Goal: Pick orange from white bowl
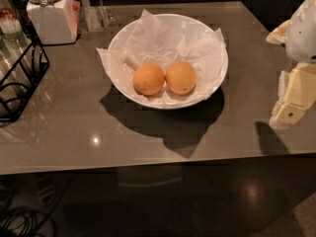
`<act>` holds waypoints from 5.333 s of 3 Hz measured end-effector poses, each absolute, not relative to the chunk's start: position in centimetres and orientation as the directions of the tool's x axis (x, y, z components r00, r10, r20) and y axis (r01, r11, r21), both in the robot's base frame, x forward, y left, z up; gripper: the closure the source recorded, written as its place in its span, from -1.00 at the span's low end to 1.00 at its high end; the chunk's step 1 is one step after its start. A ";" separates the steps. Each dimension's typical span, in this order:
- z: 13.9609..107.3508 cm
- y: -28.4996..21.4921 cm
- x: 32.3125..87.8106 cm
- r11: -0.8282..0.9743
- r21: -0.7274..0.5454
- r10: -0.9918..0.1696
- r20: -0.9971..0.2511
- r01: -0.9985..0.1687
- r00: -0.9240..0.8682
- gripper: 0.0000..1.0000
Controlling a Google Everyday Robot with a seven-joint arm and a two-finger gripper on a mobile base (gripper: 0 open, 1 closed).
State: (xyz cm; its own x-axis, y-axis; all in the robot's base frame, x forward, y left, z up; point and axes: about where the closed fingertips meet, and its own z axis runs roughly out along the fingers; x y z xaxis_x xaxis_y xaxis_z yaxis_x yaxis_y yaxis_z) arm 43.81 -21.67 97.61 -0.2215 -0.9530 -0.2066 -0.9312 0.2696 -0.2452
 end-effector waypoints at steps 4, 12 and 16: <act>97.1 -13.2 50.7 0.100 -0.173 -0.942 -0.333 -0.980 -0.037 -1.00; 92.3 -9.6 59.8 0.099 -0.083 -0.877 -0.478 -0.992 -0.048 -0.52; 86.8 -7.1 61.9 0.055 0.083 -0.866 -0.491 -0.995 -0.089 -0.52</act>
Offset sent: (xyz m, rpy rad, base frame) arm 0.0187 0.0224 0.0050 0.0487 -0.0063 0.0696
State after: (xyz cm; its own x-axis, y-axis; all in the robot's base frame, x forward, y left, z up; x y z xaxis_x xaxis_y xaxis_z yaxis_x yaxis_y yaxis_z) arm 61.92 -7.12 86.84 -0.0889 -0.8664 -0.4914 -0.9950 0.0553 0.0826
